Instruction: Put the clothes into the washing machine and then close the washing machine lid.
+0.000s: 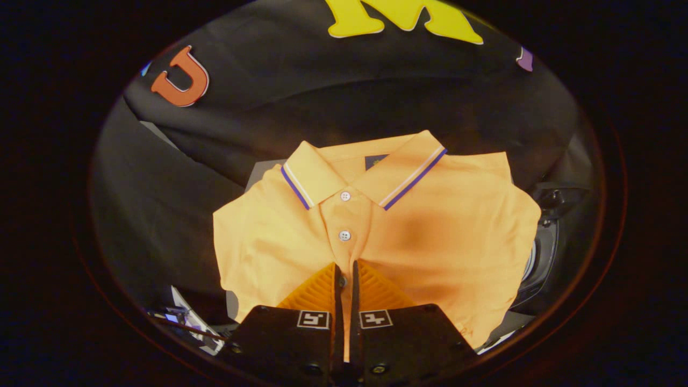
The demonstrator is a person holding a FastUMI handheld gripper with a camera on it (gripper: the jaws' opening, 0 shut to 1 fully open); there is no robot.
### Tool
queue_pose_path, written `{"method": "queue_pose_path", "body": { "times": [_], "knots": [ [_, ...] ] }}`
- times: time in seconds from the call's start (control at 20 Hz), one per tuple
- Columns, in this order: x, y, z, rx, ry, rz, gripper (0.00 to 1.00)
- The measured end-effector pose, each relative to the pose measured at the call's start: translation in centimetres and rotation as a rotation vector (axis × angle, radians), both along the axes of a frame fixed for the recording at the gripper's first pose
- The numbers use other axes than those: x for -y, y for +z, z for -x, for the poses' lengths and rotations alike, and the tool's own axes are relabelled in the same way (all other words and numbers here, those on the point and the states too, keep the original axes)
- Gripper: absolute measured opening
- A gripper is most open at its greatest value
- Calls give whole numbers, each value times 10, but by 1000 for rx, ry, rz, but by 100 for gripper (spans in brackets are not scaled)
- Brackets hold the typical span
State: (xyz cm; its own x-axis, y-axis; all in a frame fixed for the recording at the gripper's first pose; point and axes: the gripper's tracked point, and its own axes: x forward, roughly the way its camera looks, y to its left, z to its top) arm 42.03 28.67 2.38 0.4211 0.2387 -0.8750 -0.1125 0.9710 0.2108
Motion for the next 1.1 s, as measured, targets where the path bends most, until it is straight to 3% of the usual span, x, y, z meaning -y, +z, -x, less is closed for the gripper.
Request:
{"method": "queue_pose_path", "body": {
  "times": [0.55,1.1],
  "knots": [
    [14,57,-4,135,17,41,7],
    [67,102,21,212,-123,-40,7]
  ]
}}
